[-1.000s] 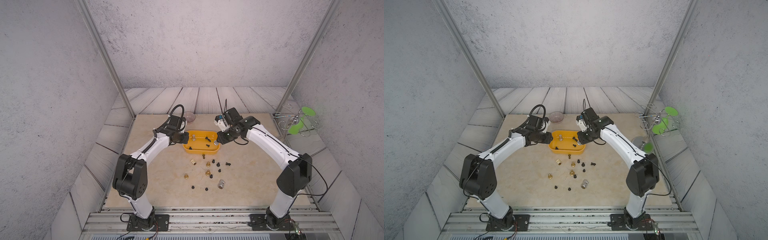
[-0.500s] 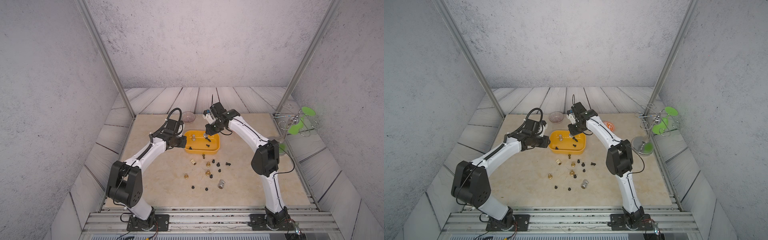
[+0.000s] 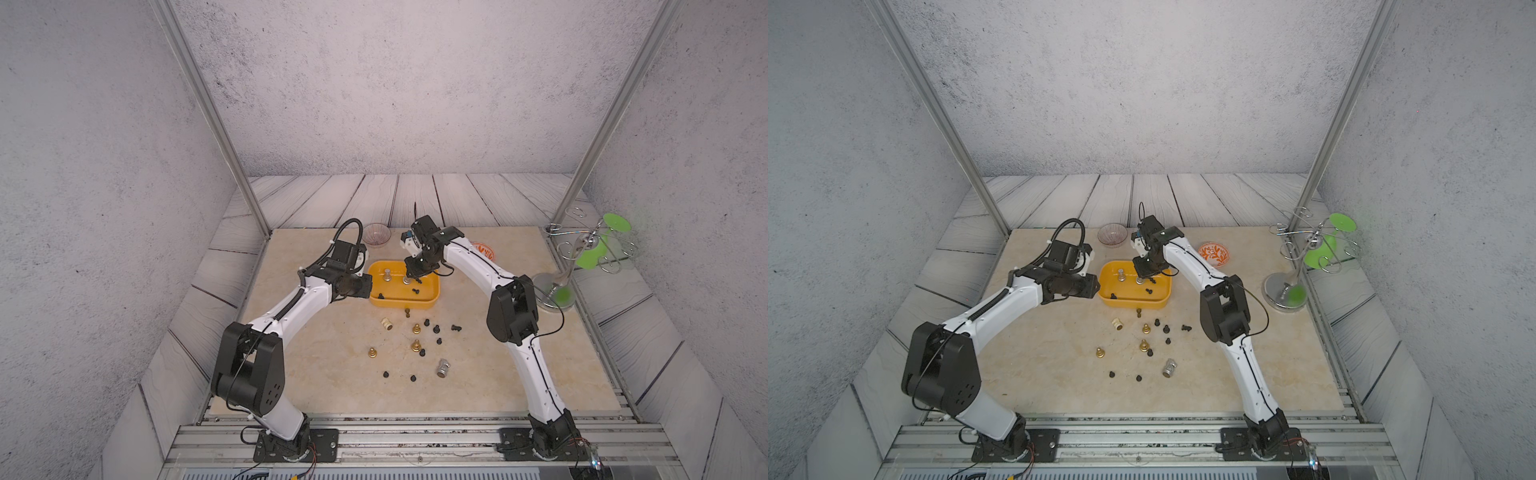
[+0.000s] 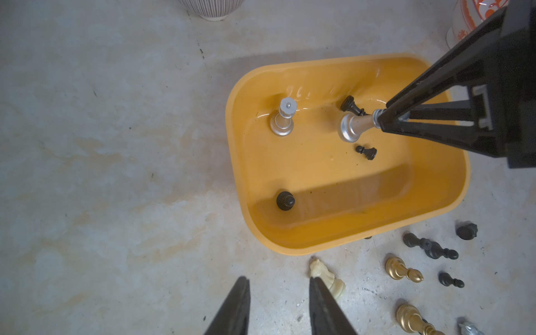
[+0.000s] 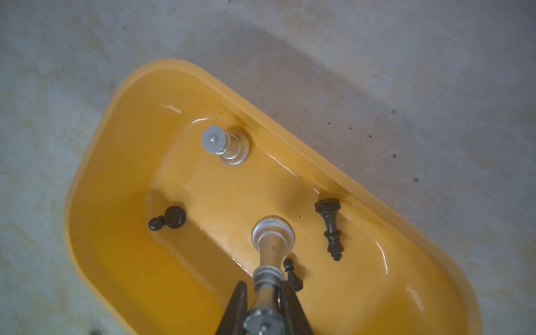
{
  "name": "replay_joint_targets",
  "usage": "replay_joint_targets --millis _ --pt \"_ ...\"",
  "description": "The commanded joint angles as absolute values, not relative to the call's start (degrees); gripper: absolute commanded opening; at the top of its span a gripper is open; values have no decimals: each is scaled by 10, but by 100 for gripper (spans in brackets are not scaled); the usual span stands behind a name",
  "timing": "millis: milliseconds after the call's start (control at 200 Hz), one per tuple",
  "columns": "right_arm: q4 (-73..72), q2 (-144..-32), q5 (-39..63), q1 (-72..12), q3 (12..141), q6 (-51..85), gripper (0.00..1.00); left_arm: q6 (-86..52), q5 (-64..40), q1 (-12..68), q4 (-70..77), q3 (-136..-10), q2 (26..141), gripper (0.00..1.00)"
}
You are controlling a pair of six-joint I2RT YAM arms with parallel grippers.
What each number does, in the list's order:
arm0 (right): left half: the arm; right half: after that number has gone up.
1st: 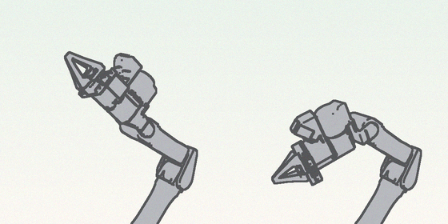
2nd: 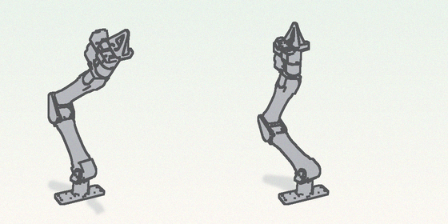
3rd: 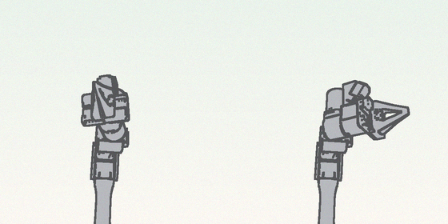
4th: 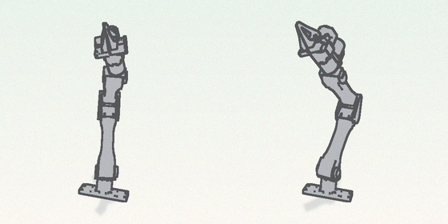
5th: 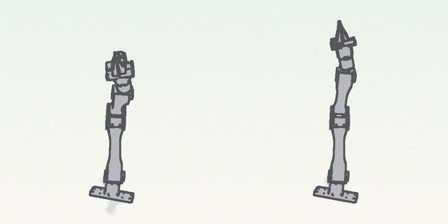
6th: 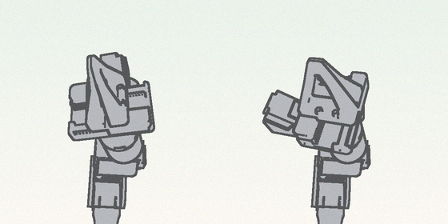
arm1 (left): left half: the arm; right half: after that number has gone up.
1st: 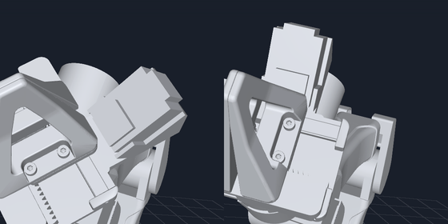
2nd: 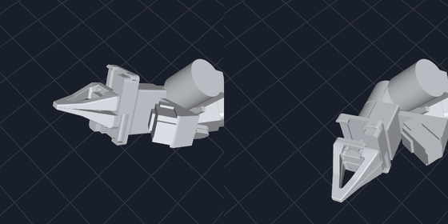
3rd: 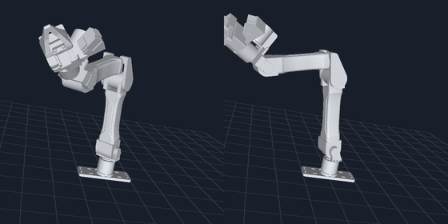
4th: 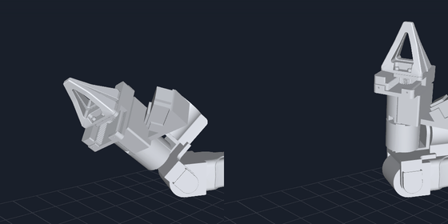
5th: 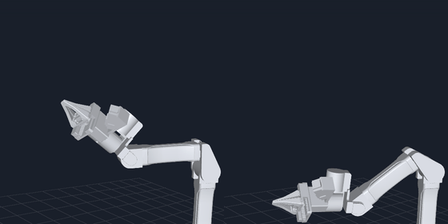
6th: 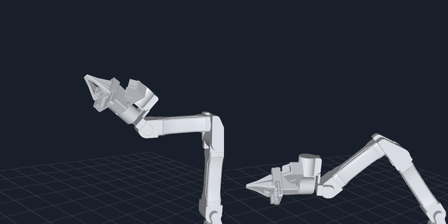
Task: Put the chess pieces into the storage box
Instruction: Place the chess piece in the storage box.
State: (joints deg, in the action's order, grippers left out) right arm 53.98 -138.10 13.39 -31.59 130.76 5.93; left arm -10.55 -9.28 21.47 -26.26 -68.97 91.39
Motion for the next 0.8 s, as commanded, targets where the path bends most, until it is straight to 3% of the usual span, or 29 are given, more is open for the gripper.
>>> replay_joint_targets --millis 0,205,500,796 --pt "533 -1418 137 -319 1335 78 18 -105 -93 208 -256 -681 899 38" --pt "530 -1443 125 -320 1361 96 21 -107 -94 208 -256 -677 898 38" --pt "511 -1441 134 -320 1365 118 35 -105 -91 208 -257 -677 897 37" --pt "509 -1419 138 -319 1359 115 37 -105 -91 208 -257 -676 899 38"
